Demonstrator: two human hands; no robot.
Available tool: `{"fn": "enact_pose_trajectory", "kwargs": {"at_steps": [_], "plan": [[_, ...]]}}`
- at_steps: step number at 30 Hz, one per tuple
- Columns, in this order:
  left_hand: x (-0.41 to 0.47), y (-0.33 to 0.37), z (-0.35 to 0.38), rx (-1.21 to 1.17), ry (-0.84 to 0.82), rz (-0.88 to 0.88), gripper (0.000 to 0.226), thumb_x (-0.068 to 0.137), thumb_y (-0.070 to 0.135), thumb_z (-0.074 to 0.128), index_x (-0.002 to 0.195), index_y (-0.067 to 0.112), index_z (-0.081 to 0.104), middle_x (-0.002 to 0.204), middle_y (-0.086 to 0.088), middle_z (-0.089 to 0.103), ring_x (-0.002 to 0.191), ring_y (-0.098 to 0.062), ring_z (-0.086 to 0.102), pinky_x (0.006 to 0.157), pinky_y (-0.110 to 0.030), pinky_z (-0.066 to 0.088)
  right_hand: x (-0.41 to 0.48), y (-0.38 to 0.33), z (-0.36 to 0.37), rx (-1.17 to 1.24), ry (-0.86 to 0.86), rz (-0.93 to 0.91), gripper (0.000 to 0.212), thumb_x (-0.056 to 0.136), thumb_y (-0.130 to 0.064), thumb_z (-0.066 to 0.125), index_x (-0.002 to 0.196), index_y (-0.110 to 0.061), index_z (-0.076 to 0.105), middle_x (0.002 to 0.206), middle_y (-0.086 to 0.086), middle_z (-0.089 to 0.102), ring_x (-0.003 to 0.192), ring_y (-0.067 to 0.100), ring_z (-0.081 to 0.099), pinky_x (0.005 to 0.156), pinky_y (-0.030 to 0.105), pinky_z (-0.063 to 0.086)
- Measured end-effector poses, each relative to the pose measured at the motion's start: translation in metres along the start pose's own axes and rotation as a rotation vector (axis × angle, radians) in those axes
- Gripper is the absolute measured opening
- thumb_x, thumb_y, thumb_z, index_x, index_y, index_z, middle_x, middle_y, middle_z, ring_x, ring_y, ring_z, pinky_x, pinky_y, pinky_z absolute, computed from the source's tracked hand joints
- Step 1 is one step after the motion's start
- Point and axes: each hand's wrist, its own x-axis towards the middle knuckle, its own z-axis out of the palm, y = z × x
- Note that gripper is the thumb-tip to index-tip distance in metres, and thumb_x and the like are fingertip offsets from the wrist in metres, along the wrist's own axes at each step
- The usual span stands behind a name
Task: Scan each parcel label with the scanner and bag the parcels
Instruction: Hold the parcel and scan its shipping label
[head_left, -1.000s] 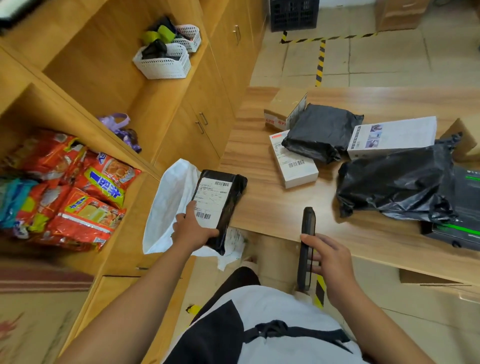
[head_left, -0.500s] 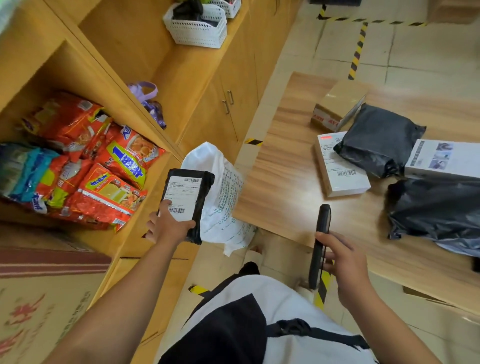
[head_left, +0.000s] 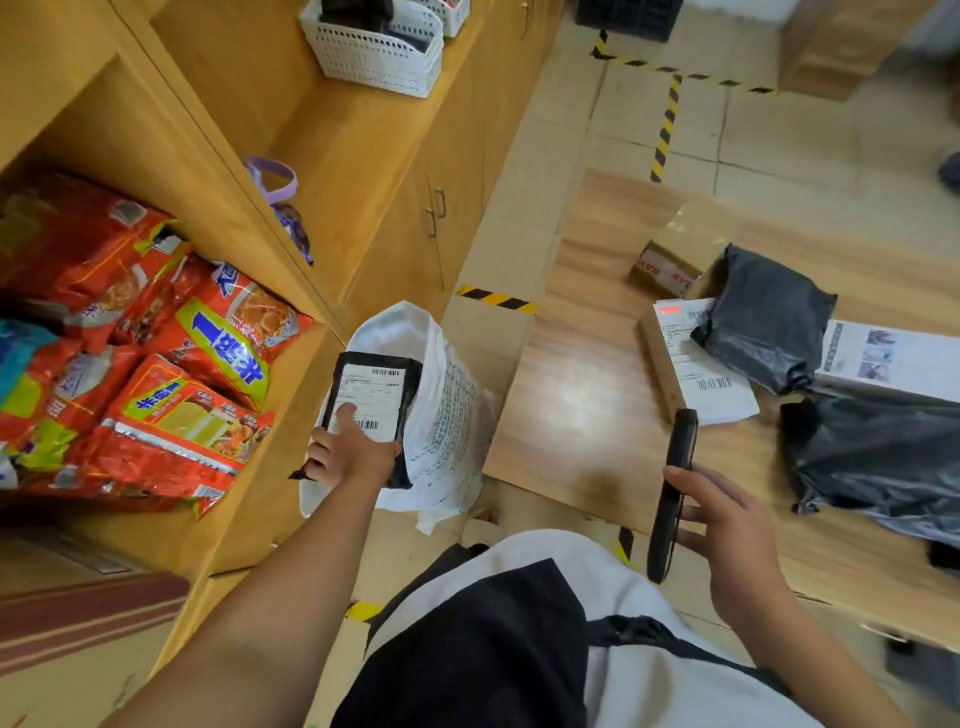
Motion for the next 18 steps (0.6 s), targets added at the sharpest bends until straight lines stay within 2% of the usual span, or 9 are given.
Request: {"fn": "enact_pose_trajectory", "kwargs": {"at_steps": [3, 7, 10, 14, 16, 18], "plan": [[0.015, 0.008, 0.003, 0.049, -0.059, 0.096, 0.09, 0.067, 0.041, 0.083, 0.138, 0.04, 0.028, 0.141, -0.017, 0.031, 0.13, -0.04, 0.032, 0.108, -0.051, 0.023, -0.001, 0.0, 0.009, -0.022, 0.035, 0.001, 0.016, 0.088, -0.012, 0.073, 0.104, -0.009, 0.075, 0.08, -0.001, 0.07, 0.065, 0.016, 0.061, 0.05, 0.026, 0.052], [0.034, 0.02, 0.003, 0.186, -0.157, 0.272, 0.091, 0.066, 0.047, 0.082, 0.139, 0.04, 0.029, 0.139, -0.013, 0.032, 0.128, -0.038, 0.033, 0.108, -0.049, 0.024, -0.006, 0.003, 0.017, -0.043, 0.073, -0.015, 0.019, 0.088, -0.012, 0.074, 0.107, -0.011, 0.075, 0.092, 0.006, 0.072, 0.077, 0.024, 0.063, 0.061, 0.034, 0.051], [0.041, 0.029, 0.008, 0.239, -0.172, 0.397, 0.087, 0.065, 0.047, 0.082, 0.137, 0.039, 0.033, 0.137, -0.012, 0.033, 0.129, -0.036, 0.032, 0.109, -0.048, 0.022, -0.01, 0.004, 0.018, -0.037, 0.107, -0.011, 0.026, 0.087, -0.014, 0.075, 0.114, -0.013, 0.074, 0.099, 0.008, 0.073, 0.084, 0.026, 0.065, 0.067, 0.038, 0.053], [0.042, 0.042, 0.016, 0.23, -0.221, 0.423, 0.085, 0.066, 0.05, 0.082, 0.136, 0.039, 0.035, 0.138, -0.012, 0.034, 0.128, -0.035, 0.033, 0.109, -0.047, 0.024, -0.015, 0.008, 0.016, -0.032, 0.147, -0.003, 0.036, 0.088, -0.016, 0.075, 0.123, -0.009, 0.071, 0.109, 0.013, 0.073, 0.088, 0.027, 0.067, 0.068, 0.038, 0.053], [0.039, 0.044, 0.022, 0.12, -0.234, 0.427, 0.084, 0.07, 0.046, 0.082, 0.139, 0.035, 0.036, 0.141, -0.012, 0.037, 0.13, -0.035, 0.035, 0.11, -0.047, 0.029, -0.018, 0.01, 0.016, -0.033, 0.159, -0.005, 0.034, 0.088, -0.016, 0.075, 0.121, -0.009, 0.073, 0.108, 0.012, 0.073, 0.088, 0.027, 0.067, 0.067, 0.037, 0.054], [0.034, 0.042, 0.031, 0.077, -0.256, 0.451, 0.078, 0.079, 0.044, 0.075, 0.145, 0.031, 0.035, 0.148, -0.013, 0.036, 0.136, -0.035, 0.032, 0.114, -0.048, 0.027, -0.02, 0.01, 0.017, -0.029, 0.174, 0.0, 0.029, 0.087, -0.015, 0.075, 0.116, -0.011, 0.075, 0.104, 0.011, 0.074, 0.087, 0.027, 0.068, 0.065, 0.035, 0.054]]}}
